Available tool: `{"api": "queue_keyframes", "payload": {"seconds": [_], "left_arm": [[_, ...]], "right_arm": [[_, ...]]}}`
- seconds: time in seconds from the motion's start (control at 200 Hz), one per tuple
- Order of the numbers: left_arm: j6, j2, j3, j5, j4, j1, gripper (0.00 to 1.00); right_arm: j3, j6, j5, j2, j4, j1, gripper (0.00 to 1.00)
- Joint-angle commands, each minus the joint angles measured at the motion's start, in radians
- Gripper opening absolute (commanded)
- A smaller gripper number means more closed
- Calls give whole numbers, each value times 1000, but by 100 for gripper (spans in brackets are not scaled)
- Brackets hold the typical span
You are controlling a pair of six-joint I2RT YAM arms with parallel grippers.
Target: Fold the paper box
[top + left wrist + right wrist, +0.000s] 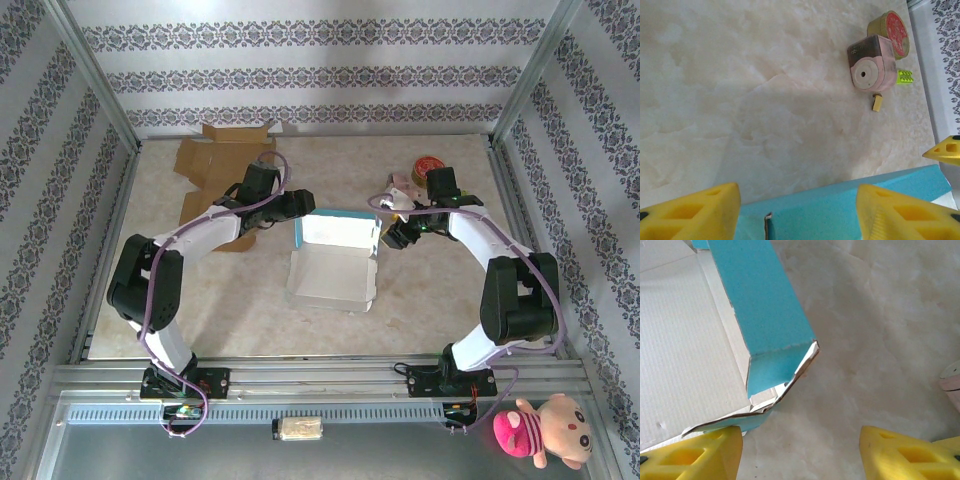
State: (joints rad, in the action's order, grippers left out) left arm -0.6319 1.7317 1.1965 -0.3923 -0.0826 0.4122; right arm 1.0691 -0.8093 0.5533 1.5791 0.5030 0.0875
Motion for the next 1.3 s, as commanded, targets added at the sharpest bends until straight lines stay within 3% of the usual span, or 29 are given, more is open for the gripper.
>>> {"api": "queue_keyframes", "payload": {"seconds": [0.0, 0.53, 0.815, 1.069, 1.294], "left_arm": [[8, -36, -17, 17, -40, -4, 63], [-28, -34, -79, -49, -28, -5, 58], [-34, -27, -78, -60, -14, -5, 57], [-37, -33, -80, -69, -1, -4, 56], [-42, -38, -83, -74, 12, -4, 56]], "right_arm": [[-6, 4, 21, 12, -11, 14, 61], [7, 14, 48, 39, 39, 52, 61], [17, 76, -27, 77, -30, 109, 57], [51, 219, -206, 114, -96, 169, 54], [86, 351, -365, 158, -95, 246, 42]]}}
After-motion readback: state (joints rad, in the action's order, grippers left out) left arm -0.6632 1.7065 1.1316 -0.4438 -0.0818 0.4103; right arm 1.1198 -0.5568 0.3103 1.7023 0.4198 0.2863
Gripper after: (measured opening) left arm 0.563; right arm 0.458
